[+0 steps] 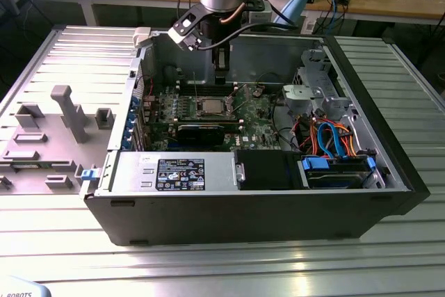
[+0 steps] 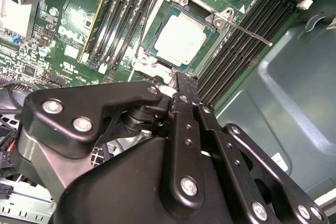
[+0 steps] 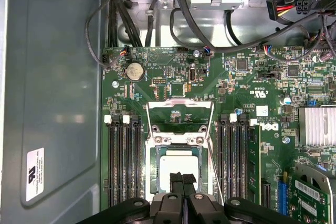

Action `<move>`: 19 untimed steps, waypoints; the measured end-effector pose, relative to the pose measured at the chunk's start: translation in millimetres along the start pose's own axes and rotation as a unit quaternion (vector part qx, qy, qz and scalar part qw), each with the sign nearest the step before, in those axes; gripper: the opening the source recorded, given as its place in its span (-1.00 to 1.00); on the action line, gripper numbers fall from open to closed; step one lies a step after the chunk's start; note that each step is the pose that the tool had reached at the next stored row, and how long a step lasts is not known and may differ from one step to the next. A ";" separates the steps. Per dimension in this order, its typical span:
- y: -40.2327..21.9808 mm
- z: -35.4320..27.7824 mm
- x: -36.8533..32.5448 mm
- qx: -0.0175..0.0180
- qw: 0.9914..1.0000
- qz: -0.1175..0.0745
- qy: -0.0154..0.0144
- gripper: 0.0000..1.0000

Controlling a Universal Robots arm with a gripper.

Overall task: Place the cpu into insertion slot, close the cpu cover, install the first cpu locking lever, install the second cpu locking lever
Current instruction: 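Close the cpu cover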

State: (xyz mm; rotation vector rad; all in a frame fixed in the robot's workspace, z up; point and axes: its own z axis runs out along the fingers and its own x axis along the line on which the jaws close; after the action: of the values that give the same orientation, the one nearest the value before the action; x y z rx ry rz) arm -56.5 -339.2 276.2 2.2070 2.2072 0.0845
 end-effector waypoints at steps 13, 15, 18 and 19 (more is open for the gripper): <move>0.6 -8.1 0.2 0.000 1.000 0.000 0.000 -0.79; 3.3 -8.2 0.2 0.000 1.000 0.000 0.000 -0.79; 10.4 -7.6 0.2 0.001 1.000 0.000 0.000 -0.79; 12.5 -7.6 0.1 0.001 1.000 0.000 0.000 -0.79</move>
State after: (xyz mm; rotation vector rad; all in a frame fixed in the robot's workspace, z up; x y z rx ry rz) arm -44.5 -339.3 284.4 2.2079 2.2083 0.0824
